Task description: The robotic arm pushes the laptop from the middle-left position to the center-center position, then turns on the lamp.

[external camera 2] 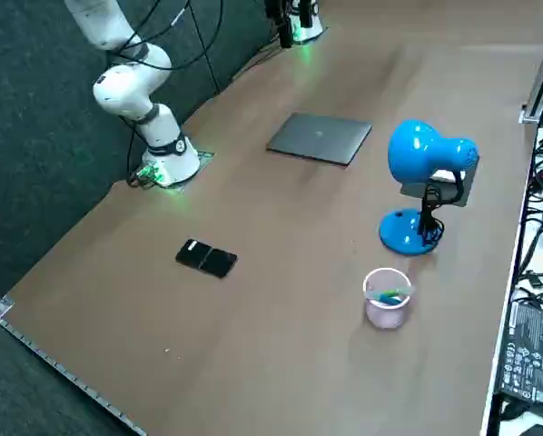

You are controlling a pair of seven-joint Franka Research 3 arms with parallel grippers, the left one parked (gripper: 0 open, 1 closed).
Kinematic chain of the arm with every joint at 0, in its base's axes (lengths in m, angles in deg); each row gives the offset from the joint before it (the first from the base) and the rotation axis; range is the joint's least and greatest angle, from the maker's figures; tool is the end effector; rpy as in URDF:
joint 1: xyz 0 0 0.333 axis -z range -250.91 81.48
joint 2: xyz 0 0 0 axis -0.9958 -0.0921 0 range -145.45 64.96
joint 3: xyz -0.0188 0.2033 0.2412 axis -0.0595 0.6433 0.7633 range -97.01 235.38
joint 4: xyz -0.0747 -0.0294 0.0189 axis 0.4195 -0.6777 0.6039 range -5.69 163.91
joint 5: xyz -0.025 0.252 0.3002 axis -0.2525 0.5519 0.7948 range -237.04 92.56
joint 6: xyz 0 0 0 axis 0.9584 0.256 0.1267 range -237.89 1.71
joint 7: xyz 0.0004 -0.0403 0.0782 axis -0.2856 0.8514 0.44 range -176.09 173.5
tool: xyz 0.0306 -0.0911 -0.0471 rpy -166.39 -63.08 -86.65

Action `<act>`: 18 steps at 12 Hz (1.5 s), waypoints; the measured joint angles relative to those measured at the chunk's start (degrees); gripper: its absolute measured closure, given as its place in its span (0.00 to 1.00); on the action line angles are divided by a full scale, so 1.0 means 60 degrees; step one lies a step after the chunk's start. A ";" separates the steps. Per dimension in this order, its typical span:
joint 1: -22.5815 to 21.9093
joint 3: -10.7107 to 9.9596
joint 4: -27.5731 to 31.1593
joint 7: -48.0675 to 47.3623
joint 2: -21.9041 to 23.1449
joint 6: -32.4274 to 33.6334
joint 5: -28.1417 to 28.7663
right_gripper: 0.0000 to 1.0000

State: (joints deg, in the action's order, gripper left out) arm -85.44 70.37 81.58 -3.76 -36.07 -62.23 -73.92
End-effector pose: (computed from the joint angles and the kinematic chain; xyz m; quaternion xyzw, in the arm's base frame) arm 0.5295 0.0149 0.6300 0.9999 -0.0050 -0.0051 0.0156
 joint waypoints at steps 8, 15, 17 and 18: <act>-0.0006 0.0000 -0.0003 -0.0005 -0.0052 0.0024 0.0006 0.00; -0.0637 0.0183 -0.0004 -0.1208 -0.0586 -0.0018 0.0080 0.00; -0.1211 0.0211 0.0000 -0.2281 -0.0831 -0.0100 0.0083 0.00; -0.1506 0.0225 0.0004 -0.2882 -0.0975 -0.0190 0.0083 0.00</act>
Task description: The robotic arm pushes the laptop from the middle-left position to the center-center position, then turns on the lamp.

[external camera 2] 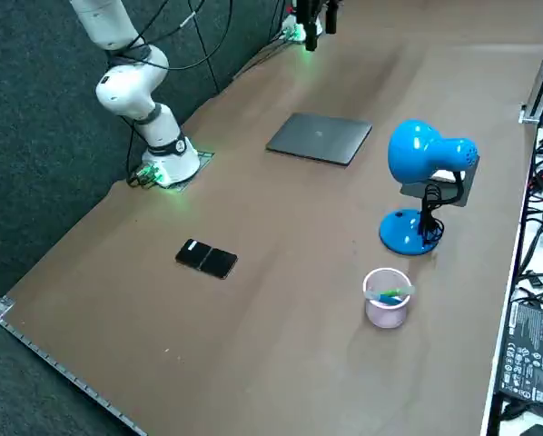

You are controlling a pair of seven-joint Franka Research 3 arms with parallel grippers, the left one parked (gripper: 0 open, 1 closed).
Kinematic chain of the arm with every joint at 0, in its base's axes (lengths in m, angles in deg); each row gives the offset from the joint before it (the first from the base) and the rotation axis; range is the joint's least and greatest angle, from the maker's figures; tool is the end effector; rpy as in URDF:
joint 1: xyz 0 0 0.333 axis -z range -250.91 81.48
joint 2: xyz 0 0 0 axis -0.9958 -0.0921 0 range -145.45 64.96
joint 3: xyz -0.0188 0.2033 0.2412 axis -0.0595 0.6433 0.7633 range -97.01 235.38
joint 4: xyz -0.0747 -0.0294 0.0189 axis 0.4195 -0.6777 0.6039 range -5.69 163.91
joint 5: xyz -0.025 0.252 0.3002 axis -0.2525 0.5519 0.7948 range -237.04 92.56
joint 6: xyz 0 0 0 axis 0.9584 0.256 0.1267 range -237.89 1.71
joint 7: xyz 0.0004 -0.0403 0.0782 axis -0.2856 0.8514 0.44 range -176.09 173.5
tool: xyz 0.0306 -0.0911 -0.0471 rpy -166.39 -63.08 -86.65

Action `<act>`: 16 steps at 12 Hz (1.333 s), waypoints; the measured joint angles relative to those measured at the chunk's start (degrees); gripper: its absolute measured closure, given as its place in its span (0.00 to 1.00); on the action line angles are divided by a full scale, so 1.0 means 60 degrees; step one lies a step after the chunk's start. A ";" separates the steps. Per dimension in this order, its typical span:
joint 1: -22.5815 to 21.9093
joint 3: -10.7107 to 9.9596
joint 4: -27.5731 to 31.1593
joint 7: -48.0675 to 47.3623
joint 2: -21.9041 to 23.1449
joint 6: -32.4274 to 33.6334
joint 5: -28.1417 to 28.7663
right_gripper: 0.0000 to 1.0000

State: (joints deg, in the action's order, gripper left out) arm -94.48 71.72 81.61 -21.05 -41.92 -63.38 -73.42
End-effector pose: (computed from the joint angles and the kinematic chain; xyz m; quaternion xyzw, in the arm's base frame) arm 0.5472 0.1167 0.5758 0.9968 -0.0644 -0.0425 0.0222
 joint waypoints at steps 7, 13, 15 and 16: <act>-0.1840 0.0042 0.0663 -0.5619 -0.1177 -0.1828 0.0002 0.00; -0.3549 0.0061 0.1744 -1.1213 -0.2198 -0.4252 0.0004 0.00; -0.3911 0.0063 0.1767 -1.2773 -0.2669 -0.4816 0.0004 0.00; -0.4064 0.0064 0.1772 -1.3480 -0.2896 -0.5067 0.0004 0.00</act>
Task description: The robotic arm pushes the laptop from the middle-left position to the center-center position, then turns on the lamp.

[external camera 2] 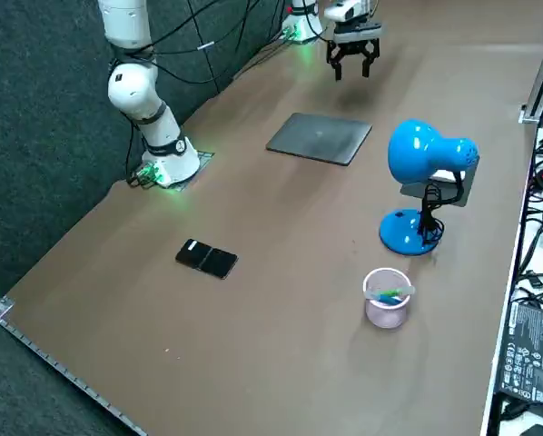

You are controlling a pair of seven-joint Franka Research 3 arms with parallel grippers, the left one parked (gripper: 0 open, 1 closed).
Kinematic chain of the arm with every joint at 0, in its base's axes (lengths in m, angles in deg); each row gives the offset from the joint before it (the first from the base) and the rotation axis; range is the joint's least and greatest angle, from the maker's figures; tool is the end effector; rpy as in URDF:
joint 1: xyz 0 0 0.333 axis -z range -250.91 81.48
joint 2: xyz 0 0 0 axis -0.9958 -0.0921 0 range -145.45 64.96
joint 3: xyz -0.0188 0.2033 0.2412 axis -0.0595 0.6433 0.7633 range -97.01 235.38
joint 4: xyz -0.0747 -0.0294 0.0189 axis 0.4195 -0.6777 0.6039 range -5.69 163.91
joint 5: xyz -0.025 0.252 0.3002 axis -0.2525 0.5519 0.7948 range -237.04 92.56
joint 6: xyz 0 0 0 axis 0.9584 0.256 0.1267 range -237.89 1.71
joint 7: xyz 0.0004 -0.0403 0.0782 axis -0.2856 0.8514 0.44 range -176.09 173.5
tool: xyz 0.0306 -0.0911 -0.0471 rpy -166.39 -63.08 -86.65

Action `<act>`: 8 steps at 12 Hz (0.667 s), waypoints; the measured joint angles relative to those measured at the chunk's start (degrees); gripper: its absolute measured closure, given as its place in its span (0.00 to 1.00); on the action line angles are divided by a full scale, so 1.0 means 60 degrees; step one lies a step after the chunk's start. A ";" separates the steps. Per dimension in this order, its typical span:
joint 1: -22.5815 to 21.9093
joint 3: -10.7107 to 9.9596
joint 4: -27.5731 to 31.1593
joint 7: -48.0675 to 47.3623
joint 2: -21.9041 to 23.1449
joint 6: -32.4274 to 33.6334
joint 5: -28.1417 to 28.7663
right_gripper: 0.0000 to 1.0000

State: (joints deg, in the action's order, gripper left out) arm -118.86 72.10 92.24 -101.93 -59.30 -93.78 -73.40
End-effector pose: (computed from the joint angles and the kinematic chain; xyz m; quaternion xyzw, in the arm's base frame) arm 0.5035 0.3765 0.3492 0.8519 -0.5230 -0.0092 0.0242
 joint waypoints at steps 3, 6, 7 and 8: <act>-0.0336 -0.0001 0.0004 -0.1854 -0.0575 -0.0550 0.0000 0.00; -0.0418 -0.0007 0.0070 -0.3660 -0.1034 -0.1333 0.0000 0.00; -0.0419 -0.0009 0.0175 -0.4071 -0.1129 -0.1655 0.0000 0.00; -0.0434 -0.0010 0.0353 -0.4427 -0.1186 -0.2014 0.0000 0.00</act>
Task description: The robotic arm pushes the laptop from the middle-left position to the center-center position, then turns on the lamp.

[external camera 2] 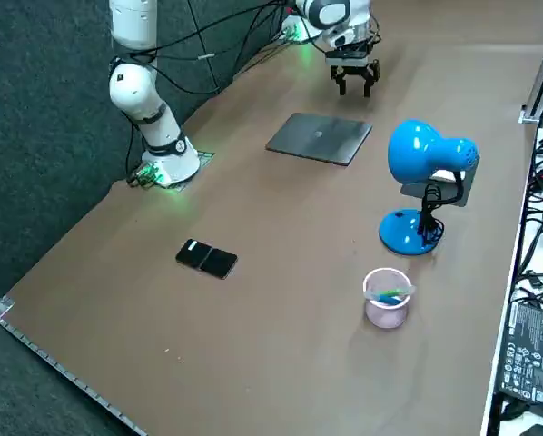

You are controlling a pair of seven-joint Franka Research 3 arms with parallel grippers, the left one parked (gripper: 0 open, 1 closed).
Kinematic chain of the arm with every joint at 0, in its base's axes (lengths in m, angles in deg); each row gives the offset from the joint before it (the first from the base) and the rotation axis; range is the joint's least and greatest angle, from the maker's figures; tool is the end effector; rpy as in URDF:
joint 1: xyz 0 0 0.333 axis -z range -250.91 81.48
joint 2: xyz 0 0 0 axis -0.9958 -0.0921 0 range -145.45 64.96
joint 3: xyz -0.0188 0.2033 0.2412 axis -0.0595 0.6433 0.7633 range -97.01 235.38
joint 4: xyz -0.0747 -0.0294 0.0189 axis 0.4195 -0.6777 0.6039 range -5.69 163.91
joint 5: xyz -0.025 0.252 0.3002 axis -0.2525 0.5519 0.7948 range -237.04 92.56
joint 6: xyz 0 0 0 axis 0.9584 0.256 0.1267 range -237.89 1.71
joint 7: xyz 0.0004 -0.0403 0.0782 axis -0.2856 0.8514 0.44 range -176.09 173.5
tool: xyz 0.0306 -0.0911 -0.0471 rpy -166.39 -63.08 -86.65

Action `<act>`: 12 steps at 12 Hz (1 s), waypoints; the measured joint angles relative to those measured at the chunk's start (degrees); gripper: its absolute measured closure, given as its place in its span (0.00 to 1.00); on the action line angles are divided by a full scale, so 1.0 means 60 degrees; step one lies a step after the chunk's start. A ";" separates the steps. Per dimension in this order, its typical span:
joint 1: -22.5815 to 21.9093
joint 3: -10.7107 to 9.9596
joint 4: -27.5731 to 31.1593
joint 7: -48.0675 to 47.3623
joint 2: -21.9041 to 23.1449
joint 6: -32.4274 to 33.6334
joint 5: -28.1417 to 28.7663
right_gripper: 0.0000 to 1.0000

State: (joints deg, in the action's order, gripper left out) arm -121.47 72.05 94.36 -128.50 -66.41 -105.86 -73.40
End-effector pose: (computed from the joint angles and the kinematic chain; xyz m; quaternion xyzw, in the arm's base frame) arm 0.4933 0.4054 0.2723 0.7248 -0.6889 -0.0037 0.0005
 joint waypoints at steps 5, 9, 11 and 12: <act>-0.0343 0.0002 0.0835 -0.1200 -0.0150 -0.1304 0.0001 0.00; -0.0466 0.0001 0.1408 -0.1388 -0.0274 -0.2321 0.0006 0.00; -0.0466 -0.0004 0.1736 -0.1421 -0.0301 -0.2751 0.0008 0.00; -0.0469 -0.0004 0.1882 -0.1434 -0.0306 -0.2898 0.0008 0.00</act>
State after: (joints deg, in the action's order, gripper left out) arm -124.28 72.02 105.65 -137.10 -68.25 -123.25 -73.35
